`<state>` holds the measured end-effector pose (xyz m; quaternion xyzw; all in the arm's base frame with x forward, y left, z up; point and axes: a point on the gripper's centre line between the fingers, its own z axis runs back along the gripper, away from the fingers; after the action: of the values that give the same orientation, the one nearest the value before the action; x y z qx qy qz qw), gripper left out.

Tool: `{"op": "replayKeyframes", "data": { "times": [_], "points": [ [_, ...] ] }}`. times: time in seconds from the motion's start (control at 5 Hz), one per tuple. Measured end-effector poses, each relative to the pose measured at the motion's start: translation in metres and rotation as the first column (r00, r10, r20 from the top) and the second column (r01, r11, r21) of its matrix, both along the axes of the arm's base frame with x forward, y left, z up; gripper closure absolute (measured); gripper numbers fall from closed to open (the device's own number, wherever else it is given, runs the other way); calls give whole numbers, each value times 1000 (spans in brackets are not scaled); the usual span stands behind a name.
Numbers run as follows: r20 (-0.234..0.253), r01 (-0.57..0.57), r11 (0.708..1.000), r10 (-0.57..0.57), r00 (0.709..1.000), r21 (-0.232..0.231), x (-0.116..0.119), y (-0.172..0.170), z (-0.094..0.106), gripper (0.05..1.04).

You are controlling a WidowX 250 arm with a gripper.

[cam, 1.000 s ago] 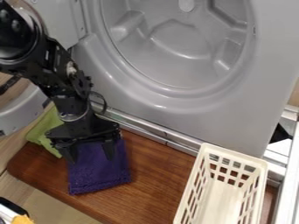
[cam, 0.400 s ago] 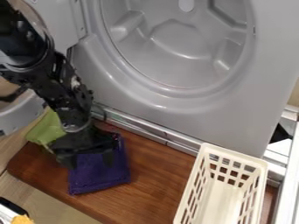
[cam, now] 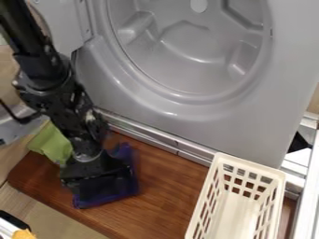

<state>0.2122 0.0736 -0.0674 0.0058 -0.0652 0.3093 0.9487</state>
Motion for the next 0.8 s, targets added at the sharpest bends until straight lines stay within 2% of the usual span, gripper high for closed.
{"op": "replayKeyframes", "data": {
  "times": [0.2,0.4,0.8],
  "points": [
    [8,-19,999,18,1000,33,1,-1,-7,83],
    [10,-21,999,21,1000,38,4,-3,-7,83],
    [-12,2,1000,-2,1000,1,12,-39,-7,83]
  ]
}}
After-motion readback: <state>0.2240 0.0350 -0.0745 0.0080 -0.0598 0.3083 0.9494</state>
